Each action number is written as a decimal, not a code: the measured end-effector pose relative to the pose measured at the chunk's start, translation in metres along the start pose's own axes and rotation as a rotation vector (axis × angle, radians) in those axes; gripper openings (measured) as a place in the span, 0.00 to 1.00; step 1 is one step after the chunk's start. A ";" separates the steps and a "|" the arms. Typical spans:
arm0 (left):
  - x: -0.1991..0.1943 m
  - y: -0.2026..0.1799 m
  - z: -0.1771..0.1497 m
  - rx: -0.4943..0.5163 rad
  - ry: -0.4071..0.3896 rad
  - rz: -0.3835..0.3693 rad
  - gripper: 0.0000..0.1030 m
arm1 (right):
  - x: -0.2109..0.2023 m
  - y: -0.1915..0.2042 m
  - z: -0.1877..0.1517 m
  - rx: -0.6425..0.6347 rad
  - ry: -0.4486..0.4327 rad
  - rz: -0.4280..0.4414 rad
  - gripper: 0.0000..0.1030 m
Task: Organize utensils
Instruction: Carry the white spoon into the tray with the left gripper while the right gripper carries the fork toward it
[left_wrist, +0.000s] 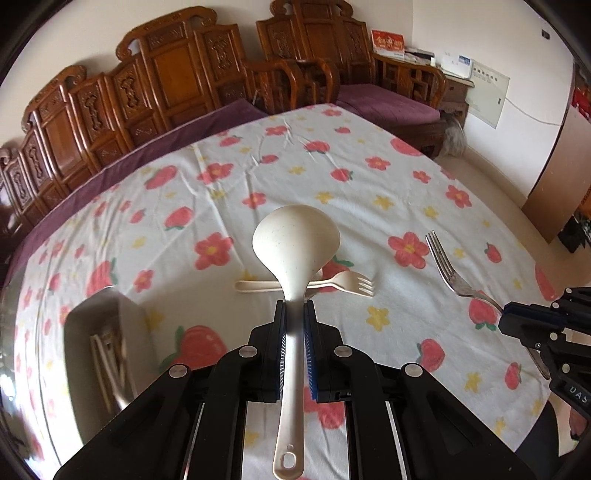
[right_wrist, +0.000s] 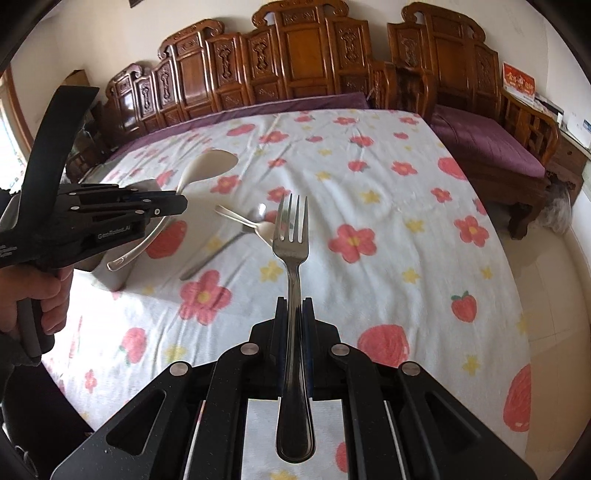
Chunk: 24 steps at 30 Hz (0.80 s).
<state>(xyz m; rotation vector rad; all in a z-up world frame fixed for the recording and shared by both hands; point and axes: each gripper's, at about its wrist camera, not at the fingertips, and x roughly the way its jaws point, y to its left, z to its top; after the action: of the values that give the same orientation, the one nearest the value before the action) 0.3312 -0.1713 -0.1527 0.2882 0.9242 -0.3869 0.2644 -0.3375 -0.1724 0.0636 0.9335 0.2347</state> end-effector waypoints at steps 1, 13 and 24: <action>-0.004 0.001 -0.001 -0.002 -0.004 0.003 0.08 | -0.002 0.003 0.000 -0.005 -0.004 0.003 0.09; -0.043 0.031 -0.025 -0.042 -0.041 0.020 0.08 | -0.008 0.032 -0.001 -0.059 -0.015 0.024 0.09; -0.062 0.072 -0.046 -0.089 -0.067 0.032 0.08 | 0.008 0.064 0.000 -0.119 0.017 0.030 0.09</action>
<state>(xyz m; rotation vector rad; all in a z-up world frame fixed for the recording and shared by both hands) 0.2970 -0.0758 -0.1233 0.2076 0.8674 -0.3230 0.2576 -0.2739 -0.1686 -0.0337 0.9347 0.3186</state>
